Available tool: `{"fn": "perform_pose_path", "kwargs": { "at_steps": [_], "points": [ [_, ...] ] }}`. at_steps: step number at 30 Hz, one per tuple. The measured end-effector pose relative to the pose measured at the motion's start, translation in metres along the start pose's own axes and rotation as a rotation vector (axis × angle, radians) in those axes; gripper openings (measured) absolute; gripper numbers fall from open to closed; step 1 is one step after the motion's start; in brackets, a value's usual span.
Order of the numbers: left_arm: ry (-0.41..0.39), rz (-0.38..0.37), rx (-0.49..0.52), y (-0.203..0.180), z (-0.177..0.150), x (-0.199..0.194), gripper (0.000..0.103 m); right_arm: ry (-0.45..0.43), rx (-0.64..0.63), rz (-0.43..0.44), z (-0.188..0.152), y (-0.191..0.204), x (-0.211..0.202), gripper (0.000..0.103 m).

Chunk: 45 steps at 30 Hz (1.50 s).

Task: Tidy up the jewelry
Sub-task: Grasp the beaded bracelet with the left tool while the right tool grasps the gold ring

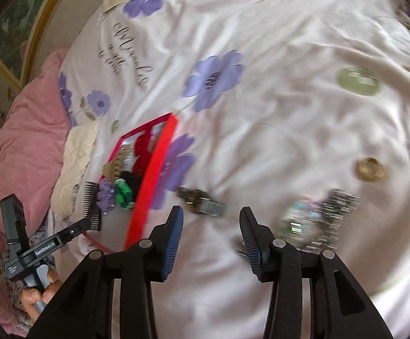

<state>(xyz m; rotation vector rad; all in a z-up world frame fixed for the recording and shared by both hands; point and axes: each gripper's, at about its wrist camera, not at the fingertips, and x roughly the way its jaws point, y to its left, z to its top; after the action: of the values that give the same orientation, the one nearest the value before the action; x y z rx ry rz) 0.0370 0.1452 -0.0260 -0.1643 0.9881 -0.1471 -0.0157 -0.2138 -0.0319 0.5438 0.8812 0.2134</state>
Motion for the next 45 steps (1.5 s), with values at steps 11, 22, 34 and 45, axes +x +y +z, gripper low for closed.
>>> {"fn": "perform_pose_path", "kwargs": {
  "at_steps": [11, 22, 34, 45],
  "points": [
    [0.064, -0.065, 0.127, -0.062, -0.014, 0.016, 0.045, -0.053, 0.071, -0.109, -0.012, -0.058, -0.044, 0.045],
    [0.119, -0.163, 0.308, -0.146, -0.02, 0.032, 0.045, -0.069, 0.091, -0.158, -0.002, -0.085, -0.049, 0.045],
    [0.2, -0.266, 0.451, -0.234, -0.022, 0.073, 0.045, -0.059, 0.086, -0.239, 0.024, -0.105, -0.027, 0.045],
    [0.232, -0.301, 0.481, -0.25, -0.027, 0.097, 0.016, -0.027, -0.036, -0.334, 0.027, -0.09, -0.004, 0.037]
  ]
}}
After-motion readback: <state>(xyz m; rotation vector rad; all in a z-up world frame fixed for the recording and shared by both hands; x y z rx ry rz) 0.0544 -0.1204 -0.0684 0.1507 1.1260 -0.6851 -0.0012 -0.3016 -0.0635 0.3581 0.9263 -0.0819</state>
